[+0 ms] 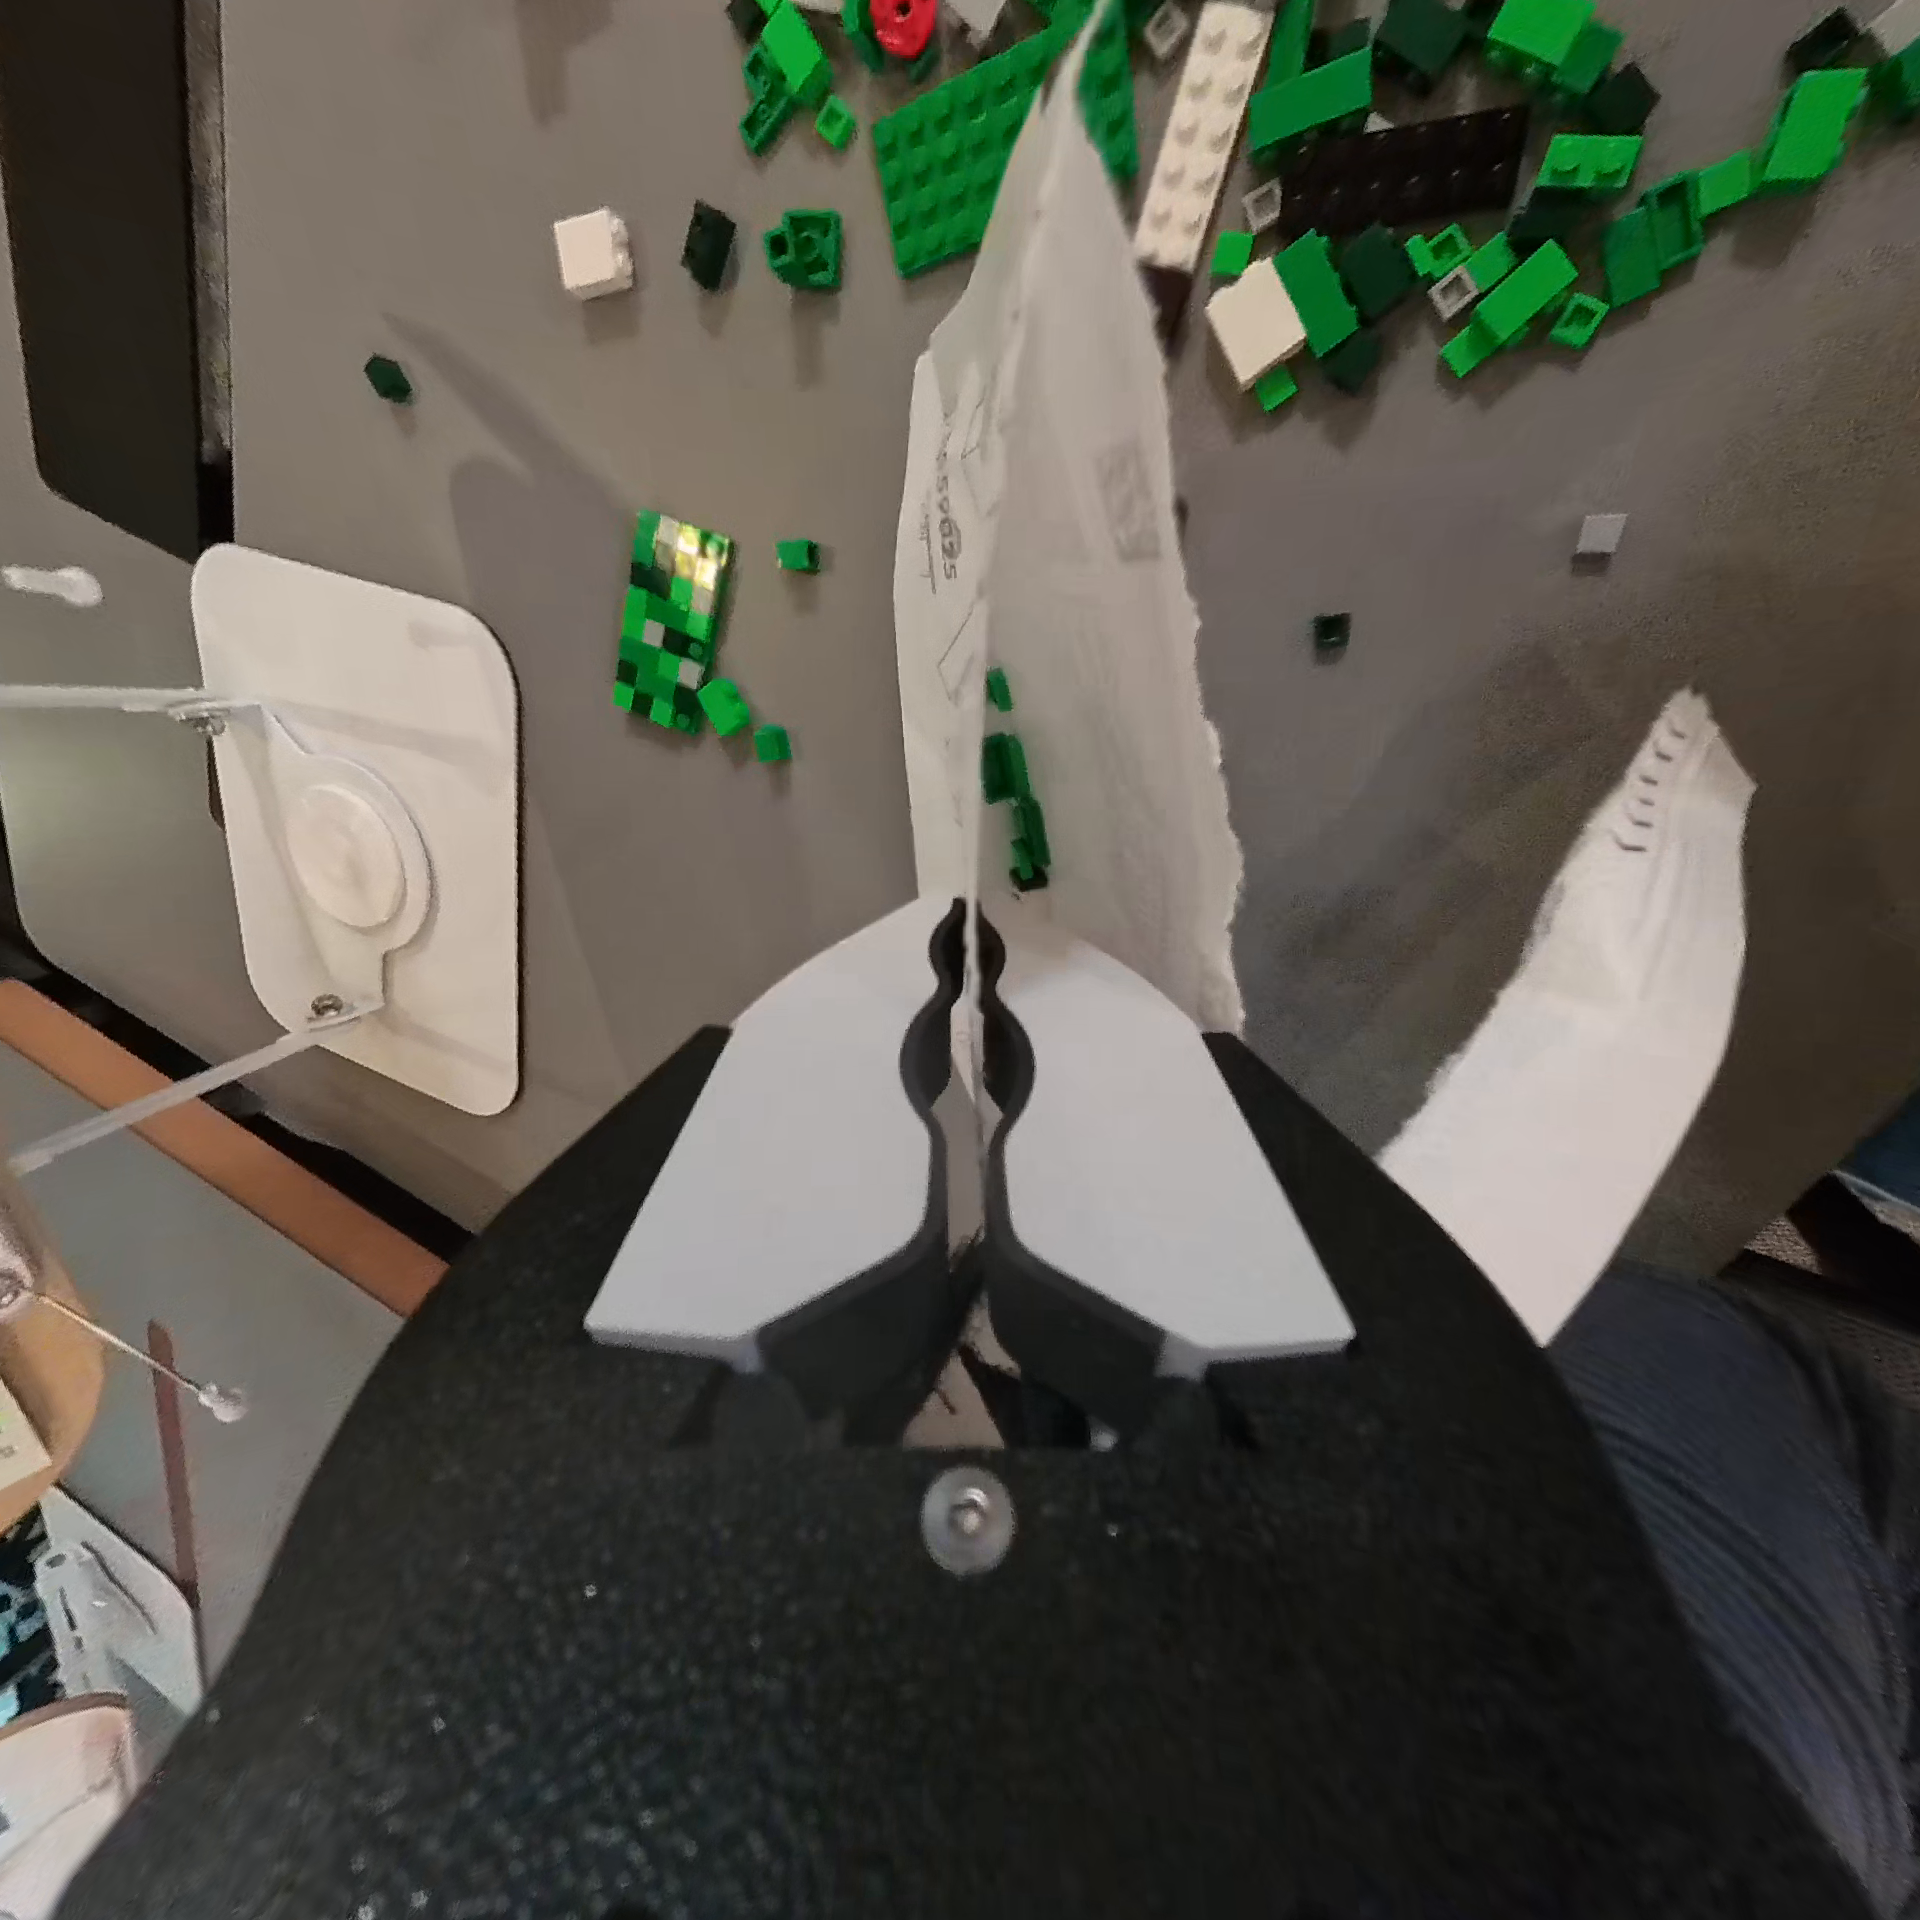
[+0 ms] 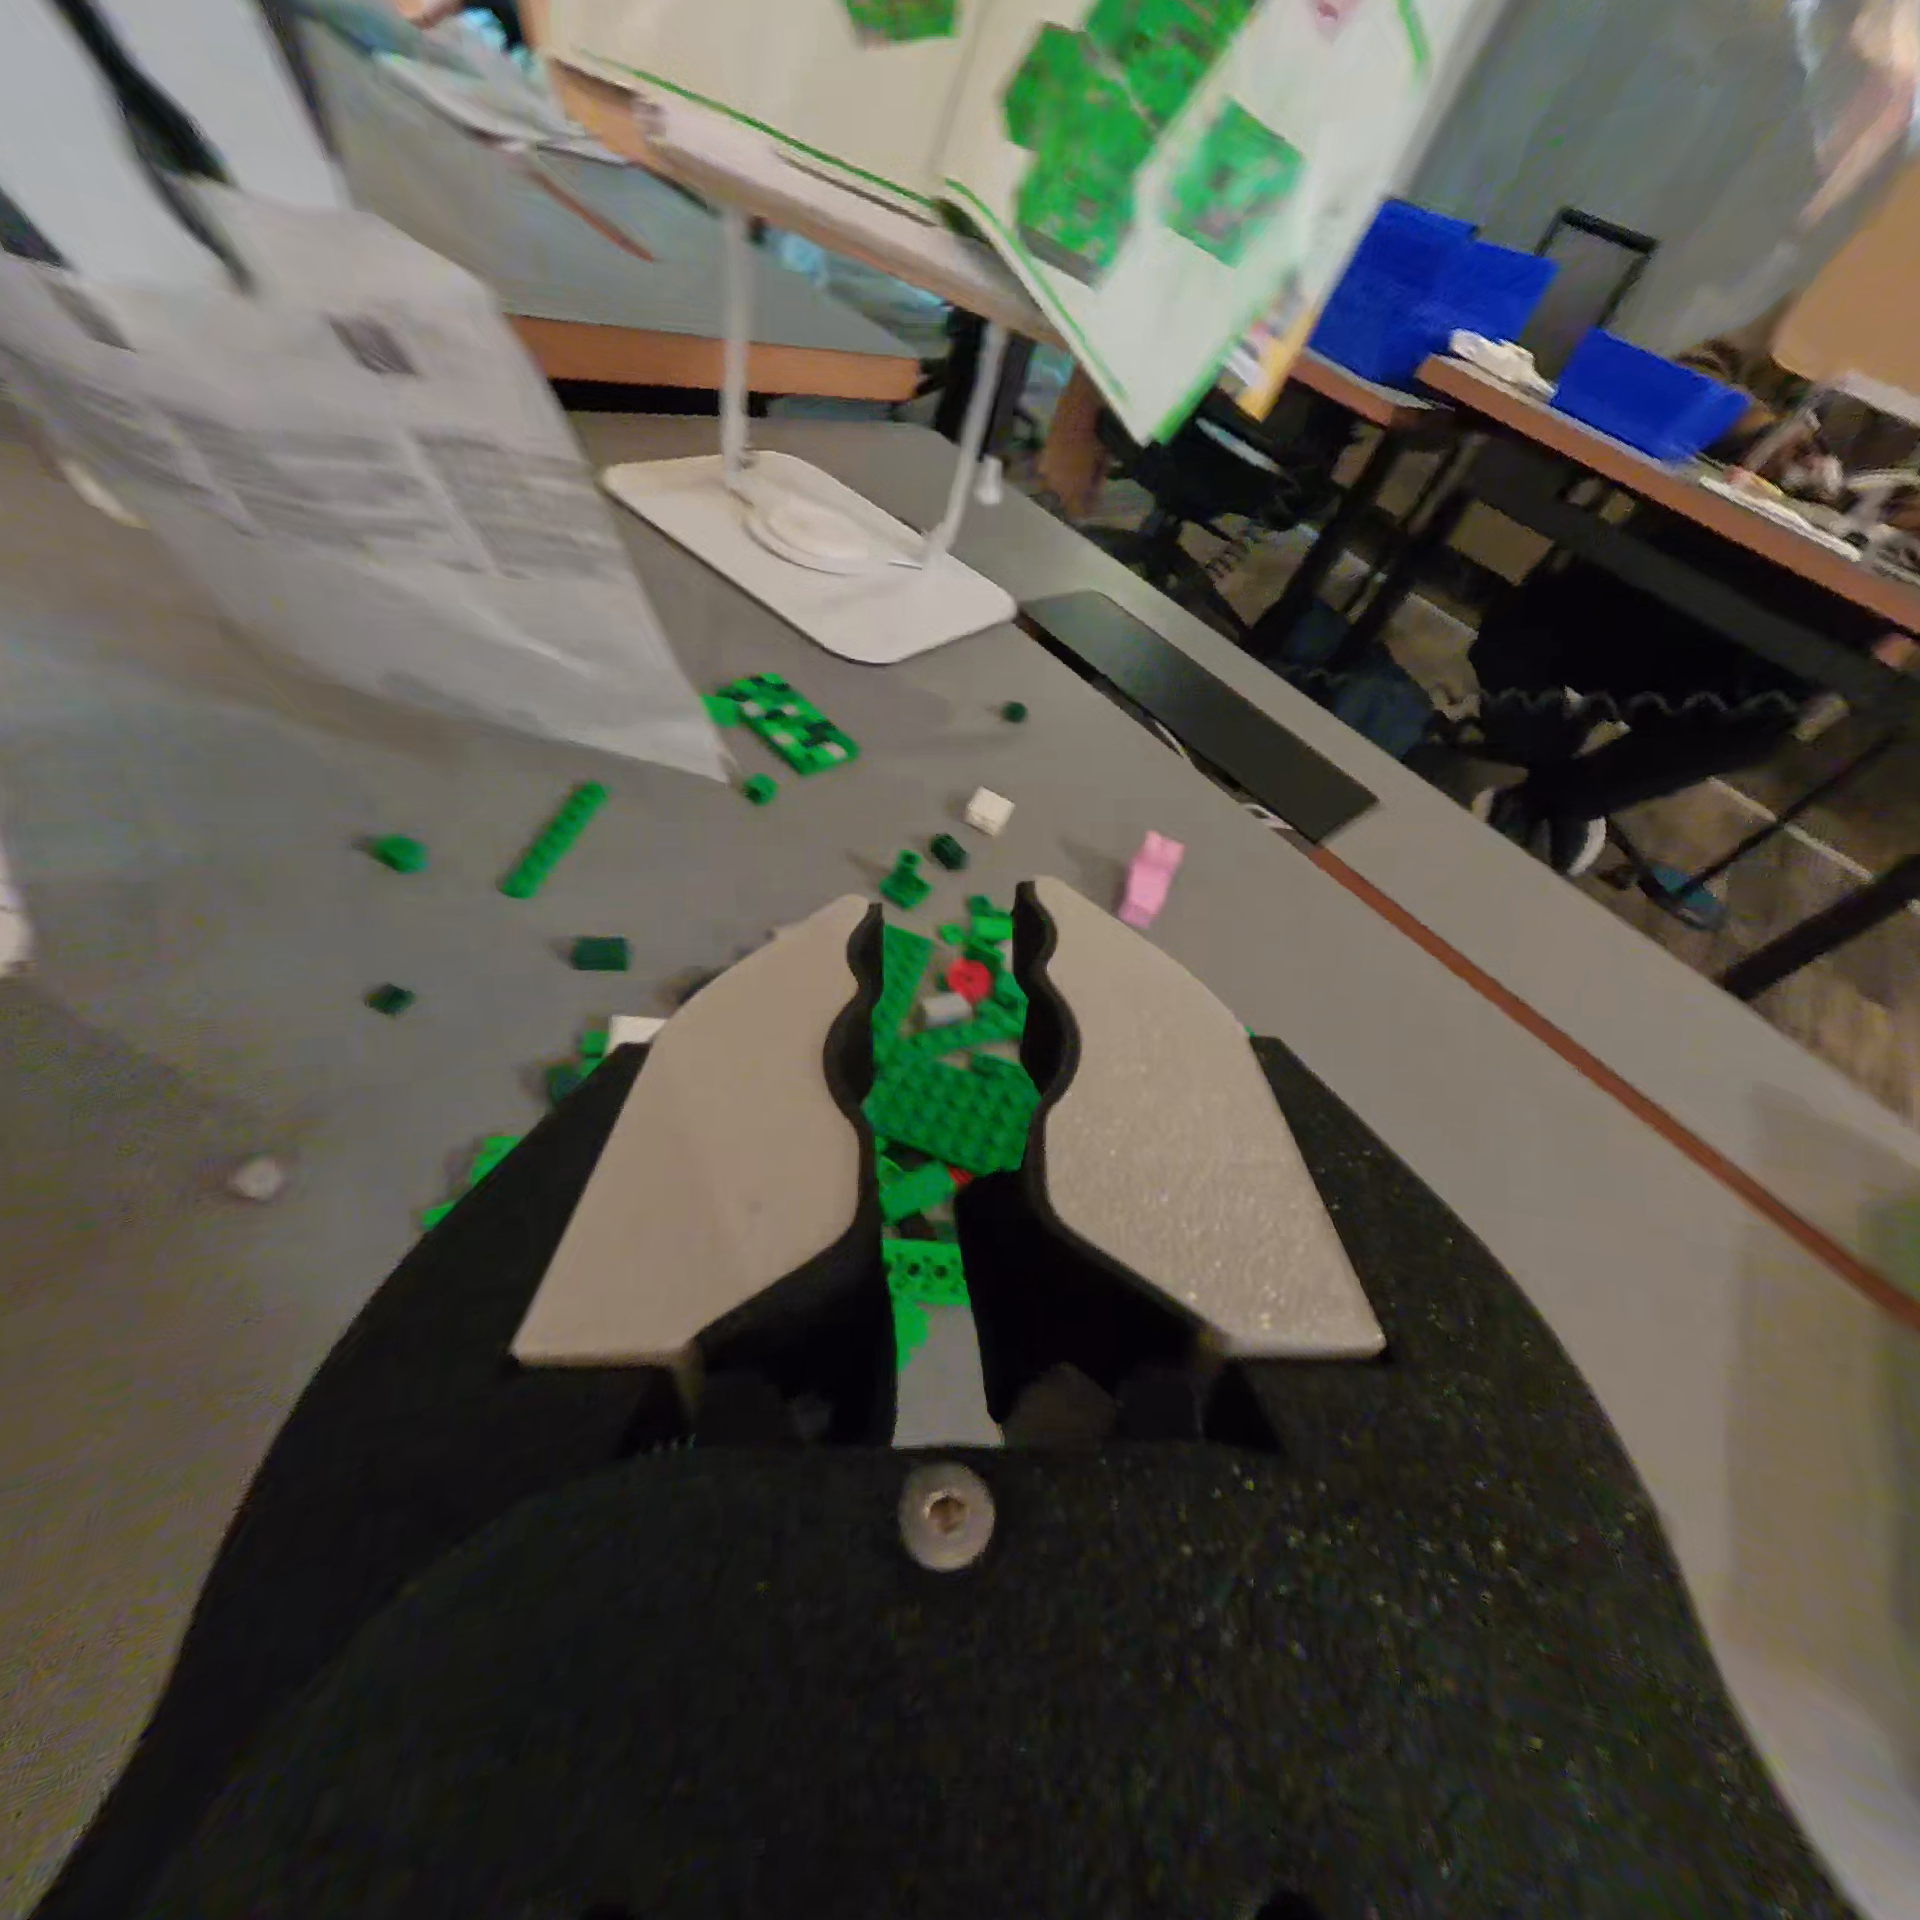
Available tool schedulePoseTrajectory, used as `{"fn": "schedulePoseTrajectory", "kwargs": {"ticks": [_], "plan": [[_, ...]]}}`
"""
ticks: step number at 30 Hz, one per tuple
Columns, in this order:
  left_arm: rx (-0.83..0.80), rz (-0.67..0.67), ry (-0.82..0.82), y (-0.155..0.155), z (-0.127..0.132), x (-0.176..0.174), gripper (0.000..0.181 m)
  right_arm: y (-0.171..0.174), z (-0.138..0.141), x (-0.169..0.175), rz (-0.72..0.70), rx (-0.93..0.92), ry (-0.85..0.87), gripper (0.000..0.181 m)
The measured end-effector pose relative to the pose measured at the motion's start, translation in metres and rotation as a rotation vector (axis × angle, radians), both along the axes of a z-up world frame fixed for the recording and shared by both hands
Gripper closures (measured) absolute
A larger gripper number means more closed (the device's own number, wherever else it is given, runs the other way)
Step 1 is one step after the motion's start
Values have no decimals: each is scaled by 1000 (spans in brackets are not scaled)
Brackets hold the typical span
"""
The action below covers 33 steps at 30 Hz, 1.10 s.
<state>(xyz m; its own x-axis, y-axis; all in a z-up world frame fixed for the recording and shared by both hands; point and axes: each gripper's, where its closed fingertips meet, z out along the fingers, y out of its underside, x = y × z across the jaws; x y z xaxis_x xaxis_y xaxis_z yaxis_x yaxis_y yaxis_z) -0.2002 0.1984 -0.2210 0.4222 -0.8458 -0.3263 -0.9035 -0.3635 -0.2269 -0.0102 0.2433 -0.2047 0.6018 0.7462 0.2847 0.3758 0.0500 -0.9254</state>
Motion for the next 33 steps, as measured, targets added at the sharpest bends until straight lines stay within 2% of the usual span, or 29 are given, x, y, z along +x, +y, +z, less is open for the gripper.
{"fn": "schedulePoseTrajectory", "kwargs": {"ticks": [3,7,14,19,33], "plan": [[-8,48,1,3,-1,-10,181,19,-20,28,-68,-27,88,158],[-10,98,-13,6,-1,-21,181,23,-21,40,-84,-43,122,159],[-12,209,-36,12,-1,-46,181,18,-36,28,-74,-4,41,163],[-9,215,-46,12,-1,-50,181,15,-40,21,-77,61,-40,166],[-21,210,-47,14,-3,-49,181,12,-35,21,-46,-47,111,166]]}}
